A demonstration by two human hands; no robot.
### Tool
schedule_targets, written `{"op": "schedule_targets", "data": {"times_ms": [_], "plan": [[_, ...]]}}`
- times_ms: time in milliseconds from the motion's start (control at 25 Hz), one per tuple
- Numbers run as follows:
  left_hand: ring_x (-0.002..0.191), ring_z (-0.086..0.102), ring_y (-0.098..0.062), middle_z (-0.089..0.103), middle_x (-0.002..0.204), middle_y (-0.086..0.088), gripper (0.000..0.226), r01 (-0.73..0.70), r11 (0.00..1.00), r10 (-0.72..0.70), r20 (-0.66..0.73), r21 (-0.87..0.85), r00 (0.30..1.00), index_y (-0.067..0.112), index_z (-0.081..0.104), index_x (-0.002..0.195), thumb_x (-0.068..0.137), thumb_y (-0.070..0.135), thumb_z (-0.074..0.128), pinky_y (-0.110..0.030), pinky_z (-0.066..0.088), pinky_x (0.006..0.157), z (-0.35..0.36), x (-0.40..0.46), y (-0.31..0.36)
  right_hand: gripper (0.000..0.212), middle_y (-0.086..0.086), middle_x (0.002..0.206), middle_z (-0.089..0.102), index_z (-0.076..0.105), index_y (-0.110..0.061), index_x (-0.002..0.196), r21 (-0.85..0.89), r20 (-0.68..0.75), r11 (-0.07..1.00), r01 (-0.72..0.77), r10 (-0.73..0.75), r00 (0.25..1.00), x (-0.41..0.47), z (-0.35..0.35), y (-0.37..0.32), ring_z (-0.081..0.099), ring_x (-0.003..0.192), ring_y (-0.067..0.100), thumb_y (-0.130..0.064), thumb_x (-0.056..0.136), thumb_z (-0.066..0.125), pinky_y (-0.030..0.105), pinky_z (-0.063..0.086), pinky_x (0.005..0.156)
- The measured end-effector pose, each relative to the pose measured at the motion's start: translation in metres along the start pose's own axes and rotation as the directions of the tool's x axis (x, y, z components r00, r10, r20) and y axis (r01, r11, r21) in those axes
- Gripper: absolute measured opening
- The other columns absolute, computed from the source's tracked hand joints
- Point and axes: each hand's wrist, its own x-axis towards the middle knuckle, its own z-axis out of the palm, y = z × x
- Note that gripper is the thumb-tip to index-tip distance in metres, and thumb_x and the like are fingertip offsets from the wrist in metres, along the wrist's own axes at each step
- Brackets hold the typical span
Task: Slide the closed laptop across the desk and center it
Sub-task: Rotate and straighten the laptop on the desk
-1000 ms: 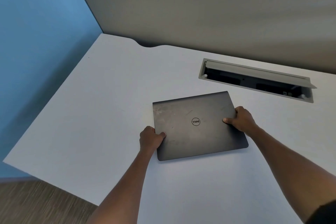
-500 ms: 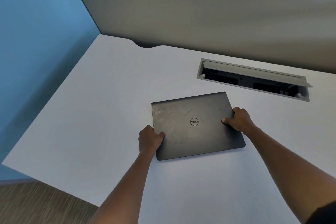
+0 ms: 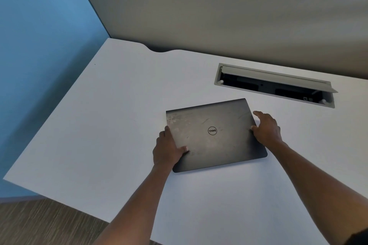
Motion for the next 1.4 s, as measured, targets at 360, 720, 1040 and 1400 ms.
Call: {"op": "schedule_targets", "data": {"times_ms": [360,720,1040,1400], "plan": [[0.130,0.040,-0.030,0.031,0.142,-0.011,0.156,-0.086,0.981,0.050,0.207,0.172,0.977,0.004,-0.006,0.156,0.045,0.061,0.089,-0.043,0.050,0.092,0.010,-0.011,-0.004,0.048,0.023,0.120,0.060,0.054,0.001,0.123,-0.034,0.119,0.994,-0.102,0.105,0.987,-0.010,0.014,0.003,0.057,0.112,0.040,-0.021,0.085,0.072,0.038,0.046,0.084],[0.124,0.043,-0.031,0.026,0.139,-0.013,0.160,-0.220,0.927,0.133,0.284,0.303,0.950,0.004,-0.015,0.155,0.047,0.049,0.095,-0.044,0.051,0.085,0.013,-0.016,-0.010,0.035,0.023,0.114,0.062,0.058,0.004,0.111,-0.075,0.064,0.986,-0.151,0.156,0.986,-0.018,0.024,0.004,0.060,0.105,0.040,-0.022,0.089,0.068,0.035,0.043,0.076],[0.126,0.045,-0.031,0.026,0.141,-0.013,0.154,-0.254,0.934,0.176,0.296,0.251,0.939,0.004,-0.010,0.156,0.050,0.041,0.096,-0.043,0.050,0.092,0.008,-0.013,-0.017,0.034,0.022,0.111,0.066,0.061,0.000,0.110,0.022,-0.002,0.976,-0.216,0.216,0.976,-0.022,0.028,0.003,0.060,0.104,0.040,-0.018,0.085,0.073,0.034,0.041,0.074],[0.122,0.050,-0.032,0.027,0.139,-0.013,0.151,-0.353,0.895,0.256,0.332,0.274,0.908,0.005,-0.006,0.156,0.050,0.042,0.095,-0.042,0.051,0.087,-0.001,0.005,-0.022,0.034,0.022,0.111,0.065,0.061,0.001,0.112,0.084,-0.044,0.958,-0.275,0.279,0.959,-0.037,0.034,0.005,0.059,0.104,0.040,-0.016,0.084,0.072,0.033,0.039,0.073]]}}
